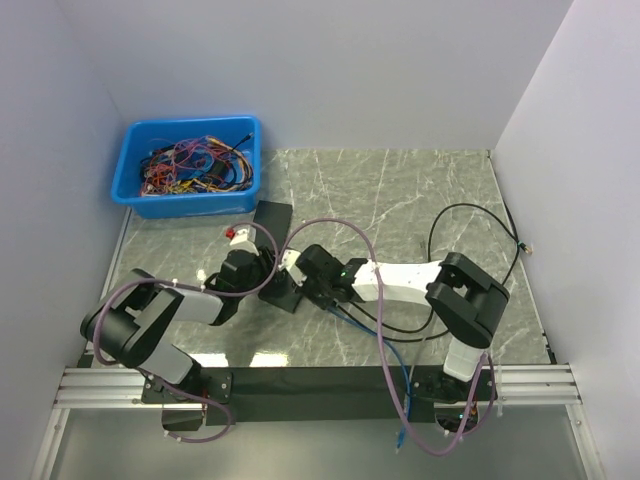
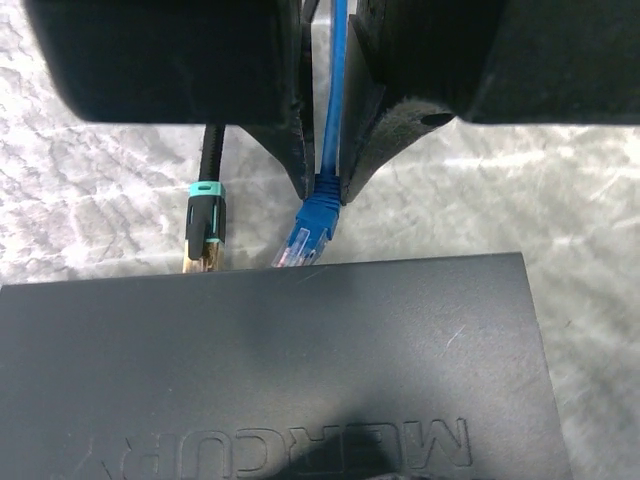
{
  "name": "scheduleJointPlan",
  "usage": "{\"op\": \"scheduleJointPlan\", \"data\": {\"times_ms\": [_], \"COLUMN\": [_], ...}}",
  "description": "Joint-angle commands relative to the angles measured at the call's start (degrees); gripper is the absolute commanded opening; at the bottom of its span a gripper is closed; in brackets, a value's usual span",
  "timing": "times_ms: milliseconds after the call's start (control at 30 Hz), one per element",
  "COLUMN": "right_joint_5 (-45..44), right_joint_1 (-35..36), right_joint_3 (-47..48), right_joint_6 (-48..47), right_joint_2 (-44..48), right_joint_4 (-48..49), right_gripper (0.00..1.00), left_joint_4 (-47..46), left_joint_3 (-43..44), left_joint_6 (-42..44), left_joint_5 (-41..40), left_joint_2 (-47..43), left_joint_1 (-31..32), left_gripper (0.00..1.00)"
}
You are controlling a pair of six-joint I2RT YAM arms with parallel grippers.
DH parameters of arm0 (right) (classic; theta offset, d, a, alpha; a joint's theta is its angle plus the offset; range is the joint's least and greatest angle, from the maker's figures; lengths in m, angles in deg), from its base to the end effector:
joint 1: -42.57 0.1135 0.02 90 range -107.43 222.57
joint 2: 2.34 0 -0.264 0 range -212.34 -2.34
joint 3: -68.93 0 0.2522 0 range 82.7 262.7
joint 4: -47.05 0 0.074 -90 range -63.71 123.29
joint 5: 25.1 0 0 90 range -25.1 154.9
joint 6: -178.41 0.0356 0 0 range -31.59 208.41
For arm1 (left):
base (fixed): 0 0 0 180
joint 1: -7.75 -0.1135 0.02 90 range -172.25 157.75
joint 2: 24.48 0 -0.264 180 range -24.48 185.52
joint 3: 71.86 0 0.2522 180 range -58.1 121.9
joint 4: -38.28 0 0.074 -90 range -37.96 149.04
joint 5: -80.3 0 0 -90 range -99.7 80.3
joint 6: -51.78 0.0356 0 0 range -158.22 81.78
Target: Insert the plug into the switch port
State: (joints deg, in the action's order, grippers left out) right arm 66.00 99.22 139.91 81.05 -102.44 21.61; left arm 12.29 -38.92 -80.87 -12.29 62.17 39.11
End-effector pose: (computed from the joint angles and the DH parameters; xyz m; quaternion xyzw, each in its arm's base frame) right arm 0.1919 0.2929 0.1614 -0.5073 0.8062 0.1352 0.2728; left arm 0.2150 -0.1292 0.1228 -0.0958 0.8504 -0.2957 0.4245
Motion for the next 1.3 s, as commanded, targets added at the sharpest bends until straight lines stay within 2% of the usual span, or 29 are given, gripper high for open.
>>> {"op": "scheduleJointPlan", "data": {"times_ms": [0, 100, 267, 533, 867, 967, 1100, 1267], "right_joint_5": [6.87, 10.22, 9.36, 6.54, 4.00, 3.38, 3.38, 7.42], "right_joint_1": [0.14, 0.83, 2.51, 1.89, 1.19, 0.49, 0.31, 0.75], "right_joint_3": [4.93, 4.84, 5.89, 6.16, 5.54, 5.54, 4.67, 0.37], "right_joint_6": [-4.86, -5.21, -5.65, -5.74, -7.50, -7.50, -6.71, -2.41], "right_joint_2": [5.96, 6.49, 5.09, 1.92, 3.50, 4.20, 6.04, 9.73], "right_joint_4": [19.68, 18.45, 16.25, 17.65, 21.70, 22.67, 22.58, 24.95], "right_gripper": [0.00, 0.00, 0.00, 0.00, 0.00, 0.00, 0.00, 0.00], "left_joint_4": [16.00, 17.16, 16.72, 13.47, 13.29, 15.31, 21.19, 33.31], "left_joint_3": [-2.31, -1.78, -1.60, -1.34, 2.18, 2.79, 3.14, 3.41], "left_joint_6": [-2.44, -1.21, -0.68, -1.56, -2.70, -2.78, -4.28, -8.84], "left_joint_5": [16.83, 16.13, 16.56, 18.67, 17.36, 16.74, 13.76, 5.34], "left_joint_2": [1.24, 0.01, 0.53, 6.59, 15.21, 14.51, 9.96, 2.57], "left_joint_1": [6.00, 6.61, 7.14, 10.30, 18.74, 19.88, 20.94, 20.85], "left_gripper": [0.52, 0.57, 0.60, 0.53, 0.39, 0.34, 0.33, 0.38]}}
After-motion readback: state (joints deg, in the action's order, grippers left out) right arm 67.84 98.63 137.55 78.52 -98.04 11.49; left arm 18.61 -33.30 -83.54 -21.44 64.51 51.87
